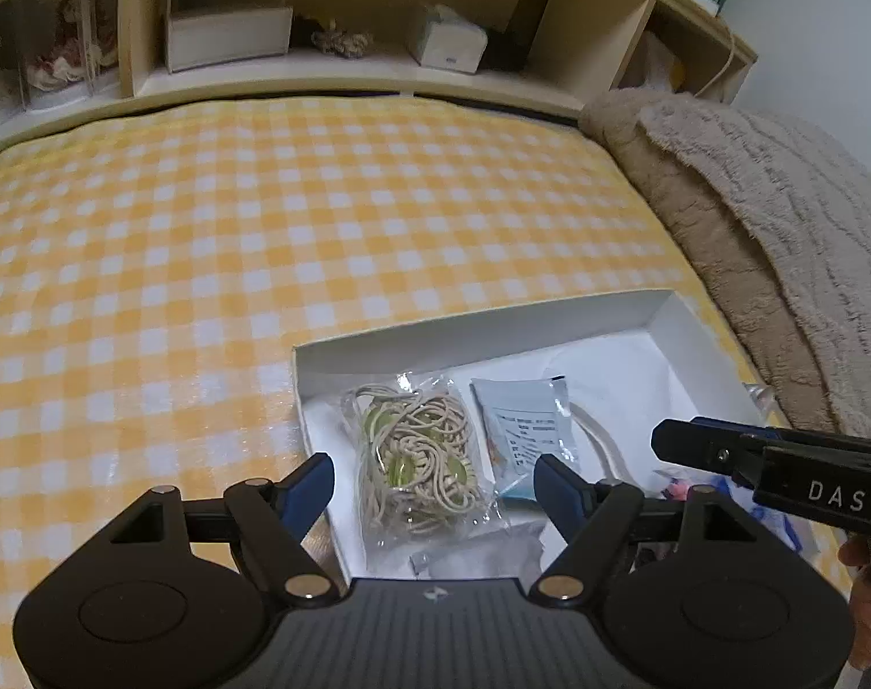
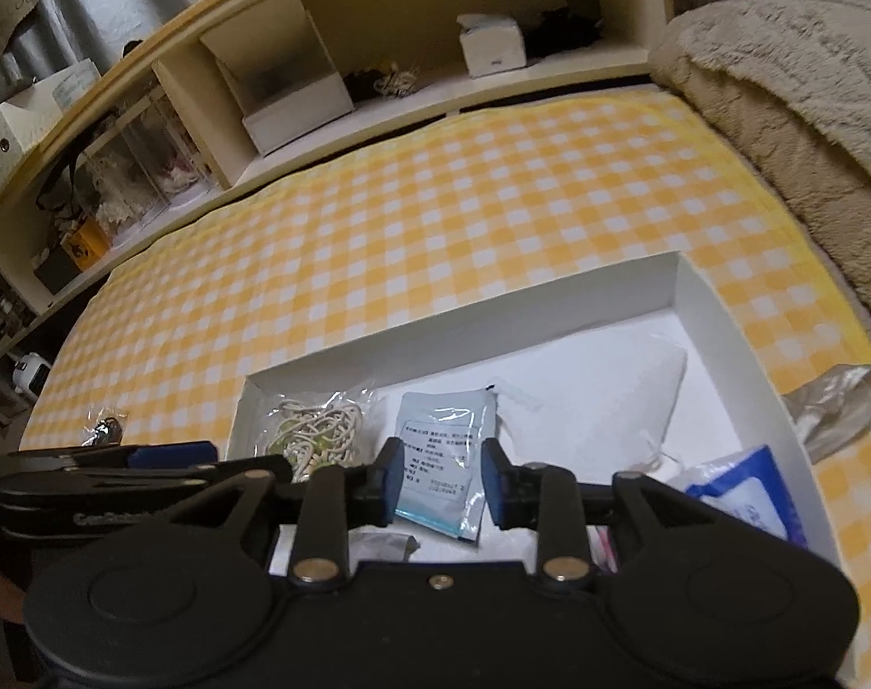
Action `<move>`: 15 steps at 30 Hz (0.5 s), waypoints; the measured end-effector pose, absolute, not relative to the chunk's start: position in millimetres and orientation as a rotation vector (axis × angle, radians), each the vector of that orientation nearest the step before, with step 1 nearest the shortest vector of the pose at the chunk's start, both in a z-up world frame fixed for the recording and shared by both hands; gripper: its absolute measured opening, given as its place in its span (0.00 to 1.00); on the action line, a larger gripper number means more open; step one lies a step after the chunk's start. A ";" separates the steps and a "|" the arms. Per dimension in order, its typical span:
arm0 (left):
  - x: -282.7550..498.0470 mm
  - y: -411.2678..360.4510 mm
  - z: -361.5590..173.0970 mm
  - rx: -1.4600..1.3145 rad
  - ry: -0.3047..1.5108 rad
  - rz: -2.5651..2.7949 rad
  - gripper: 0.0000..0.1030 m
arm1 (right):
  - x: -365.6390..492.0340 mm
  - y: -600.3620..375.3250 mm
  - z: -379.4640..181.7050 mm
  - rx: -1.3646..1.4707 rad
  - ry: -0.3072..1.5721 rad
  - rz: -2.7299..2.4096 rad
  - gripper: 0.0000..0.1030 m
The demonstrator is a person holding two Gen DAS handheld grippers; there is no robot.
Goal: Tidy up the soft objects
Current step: 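Lower the string bag and sachet into the box and open both grippers, then move both tools back toward the bagged cable and floral pouch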
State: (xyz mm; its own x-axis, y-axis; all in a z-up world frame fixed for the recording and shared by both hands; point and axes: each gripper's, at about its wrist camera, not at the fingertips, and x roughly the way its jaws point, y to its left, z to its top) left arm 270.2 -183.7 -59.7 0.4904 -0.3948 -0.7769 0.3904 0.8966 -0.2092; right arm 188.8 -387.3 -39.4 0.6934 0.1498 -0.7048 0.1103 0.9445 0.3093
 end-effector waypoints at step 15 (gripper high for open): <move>218.2 -144.0 -9.4 -0.023 0.859 -0.499 0.77 | 132.8 -369.6 1.5 0.329 0.708 0.000 0.39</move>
